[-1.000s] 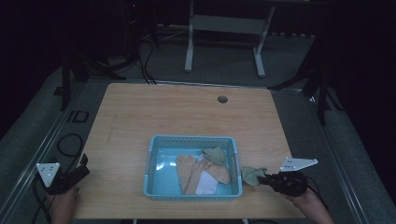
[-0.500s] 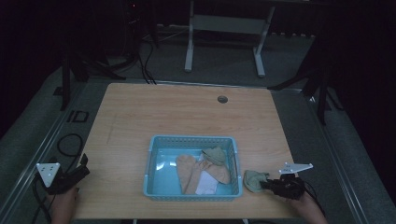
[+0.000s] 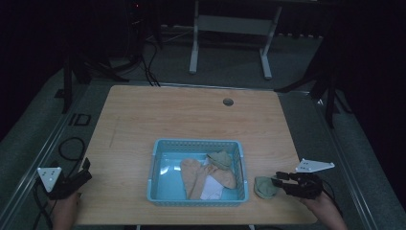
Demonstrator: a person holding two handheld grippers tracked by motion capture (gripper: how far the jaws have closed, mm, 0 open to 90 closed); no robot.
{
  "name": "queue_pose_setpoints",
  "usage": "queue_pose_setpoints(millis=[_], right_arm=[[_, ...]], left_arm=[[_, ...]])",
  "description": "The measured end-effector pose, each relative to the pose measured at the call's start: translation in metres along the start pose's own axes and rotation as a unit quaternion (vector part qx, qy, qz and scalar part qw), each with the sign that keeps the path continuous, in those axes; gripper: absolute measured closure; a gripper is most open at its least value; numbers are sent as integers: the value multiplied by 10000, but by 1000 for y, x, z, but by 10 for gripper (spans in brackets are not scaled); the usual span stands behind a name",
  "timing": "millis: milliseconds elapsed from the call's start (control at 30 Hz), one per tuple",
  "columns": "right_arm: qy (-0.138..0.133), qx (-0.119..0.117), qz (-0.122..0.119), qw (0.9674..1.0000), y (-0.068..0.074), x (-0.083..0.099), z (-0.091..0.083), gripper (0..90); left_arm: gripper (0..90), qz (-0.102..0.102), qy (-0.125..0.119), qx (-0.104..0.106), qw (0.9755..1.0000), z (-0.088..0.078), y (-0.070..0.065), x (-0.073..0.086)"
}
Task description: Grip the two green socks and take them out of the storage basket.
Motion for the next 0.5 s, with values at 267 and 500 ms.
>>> queue_pose_setpoints(millis=[267,500], right_arm=[[-224,-300,-454,9983,12,-50,24,601],[-123,-591,-728,9955,27,-73,55,600]], left_arm=[[4,-14,-3,3,10000,0,0,0],[4,-25,-5,13,10000,0,0,0]])
Point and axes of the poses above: each handheld gripper's, and its own axes: z roughly forward along the jaws, x roughly out of its underside, y roughly to its left, the point moved 4 cm from there along z, roughly forward along the jaws, and after that the axes turned 10 degrees about -y, right-handed, at the moved point
